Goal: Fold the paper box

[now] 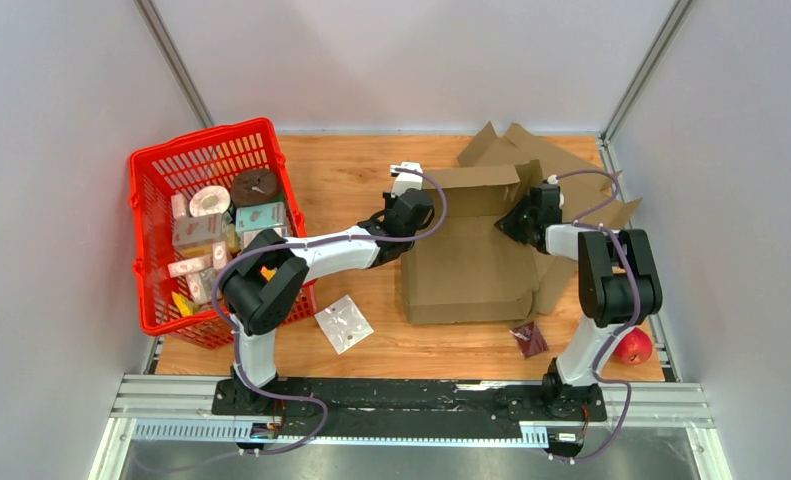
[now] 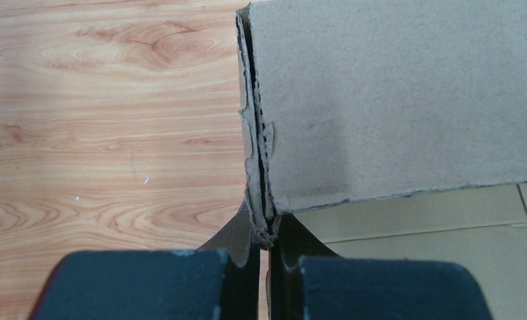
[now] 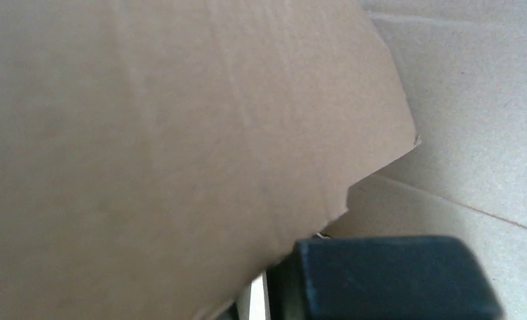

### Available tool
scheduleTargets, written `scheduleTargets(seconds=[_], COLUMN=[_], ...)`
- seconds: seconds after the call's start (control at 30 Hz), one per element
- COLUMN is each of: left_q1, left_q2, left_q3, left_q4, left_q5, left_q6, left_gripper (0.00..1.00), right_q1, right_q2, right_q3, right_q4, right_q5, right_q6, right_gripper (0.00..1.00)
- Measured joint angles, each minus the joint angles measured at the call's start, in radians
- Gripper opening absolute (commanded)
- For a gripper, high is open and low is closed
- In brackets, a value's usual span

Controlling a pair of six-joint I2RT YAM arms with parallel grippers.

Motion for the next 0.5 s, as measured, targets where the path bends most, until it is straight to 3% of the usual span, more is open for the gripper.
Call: scheduleTargets(seconds=[0.13, 0.2, 0.33, 0.5], left_q1=[0.001, 0.003, 0.005, 0.005], left_q2=[0.000, 0.000, 0.000, 0.000], left_q3=[0.000, 0.000, 0.000, 0.000], left_q4=[-0.001, -0.003, -0.006, -0.007], left_q5=[0.000, 0.001, 0.002, 0.002], left_q6=[-0.007, -0.012, -0.018, -0.018], left_gripper=[0.00, 0.00, 0.00, 0.00], right_q1=[-0.004, -0.005, -0.005, -0.006], right_q2=[-0.011, -0.071, -0.222, -0.315], right_q3=[0.000, 0.000, 0.000, -0.028], right_q4=[-0.035, -0.114, -0.255, -0.298], right_q5=[-0.018, 0.004, 0.064, 0.125], right_q6=[-0.008, -0.039, -0.093, -0.102], right_gripper=[0.34, 0.38, 0.37, 0.24])
